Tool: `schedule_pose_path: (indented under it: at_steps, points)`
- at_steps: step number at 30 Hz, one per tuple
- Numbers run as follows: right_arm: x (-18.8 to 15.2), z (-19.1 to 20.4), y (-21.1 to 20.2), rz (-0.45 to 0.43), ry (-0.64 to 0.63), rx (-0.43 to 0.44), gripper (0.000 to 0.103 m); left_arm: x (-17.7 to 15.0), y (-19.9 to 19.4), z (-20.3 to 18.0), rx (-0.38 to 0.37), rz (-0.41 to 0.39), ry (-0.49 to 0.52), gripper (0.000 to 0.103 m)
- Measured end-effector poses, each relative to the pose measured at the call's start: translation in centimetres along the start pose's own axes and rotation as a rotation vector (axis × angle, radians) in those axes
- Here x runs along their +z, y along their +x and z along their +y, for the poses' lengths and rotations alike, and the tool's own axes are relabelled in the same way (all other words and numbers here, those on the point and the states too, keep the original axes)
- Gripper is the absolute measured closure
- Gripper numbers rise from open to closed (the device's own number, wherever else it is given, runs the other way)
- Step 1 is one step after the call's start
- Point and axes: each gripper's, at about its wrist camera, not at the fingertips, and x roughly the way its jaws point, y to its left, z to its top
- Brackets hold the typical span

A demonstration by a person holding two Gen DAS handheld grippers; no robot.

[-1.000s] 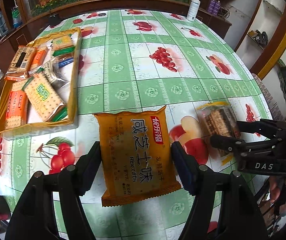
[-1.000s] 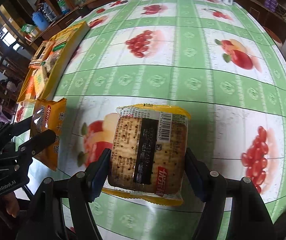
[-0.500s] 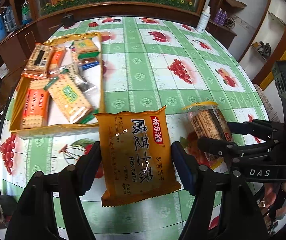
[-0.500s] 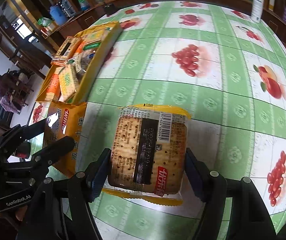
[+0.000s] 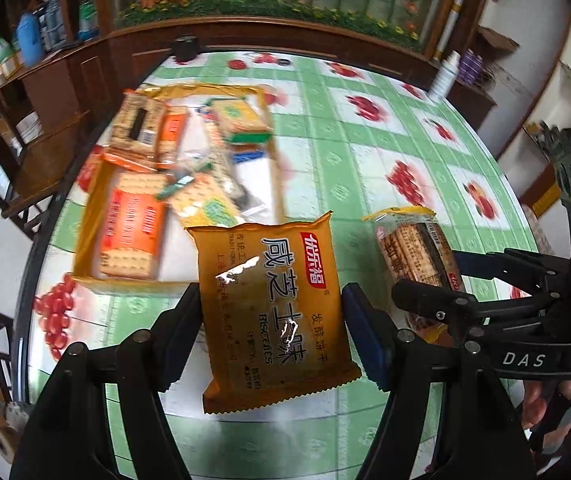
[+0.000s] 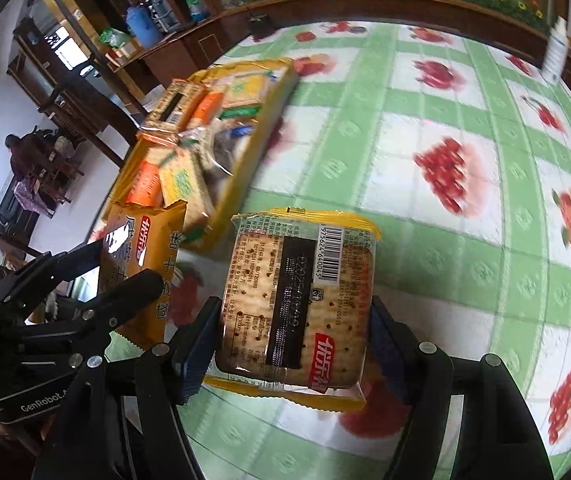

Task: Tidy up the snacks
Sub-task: 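Carry the orange pack with the left tool while the right tool carries the brown pack to the tray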

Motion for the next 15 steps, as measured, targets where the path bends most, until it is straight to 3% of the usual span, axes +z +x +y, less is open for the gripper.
schedule_pose_path:
  at_steps: [7,15]
  points:
    - [3.8,3.3,0.7,-0.038,-0.064,0.012,0.031,2.4,-0.9,4.2,0.068,-0.043,-0.068,0.034]
    - [7.6,6.6,3.0,-0.047,-0.114,0.022,0.031,5.3,-0.5,7.8,0.171,-0.078,-0.078,0.034]
